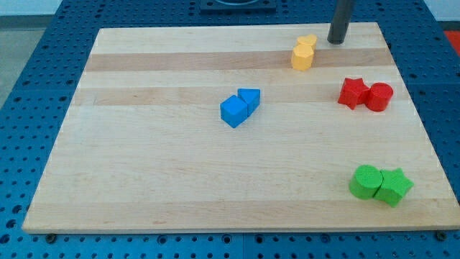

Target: Move the yellow heart towards the left

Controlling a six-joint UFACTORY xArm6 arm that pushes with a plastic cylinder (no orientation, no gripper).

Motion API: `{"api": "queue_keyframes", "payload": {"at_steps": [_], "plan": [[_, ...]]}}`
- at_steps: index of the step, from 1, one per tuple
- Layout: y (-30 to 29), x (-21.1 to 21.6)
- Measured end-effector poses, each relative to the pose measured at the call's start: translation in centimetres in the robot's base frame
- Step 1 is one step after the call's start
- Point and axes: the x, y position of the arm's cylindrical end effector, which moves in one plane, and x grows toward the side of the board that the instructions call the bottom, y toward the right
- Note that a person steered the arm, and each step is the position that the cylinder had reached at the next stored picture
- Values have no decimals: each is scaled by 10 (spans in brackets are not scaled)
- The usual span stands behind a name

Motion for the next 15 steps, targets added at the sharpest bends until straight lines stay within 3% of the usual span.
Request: {"api": "queue_keyframes", "payload": {"at_steps": [5,15], "plan": [[-28,18],[-185,18]]}}
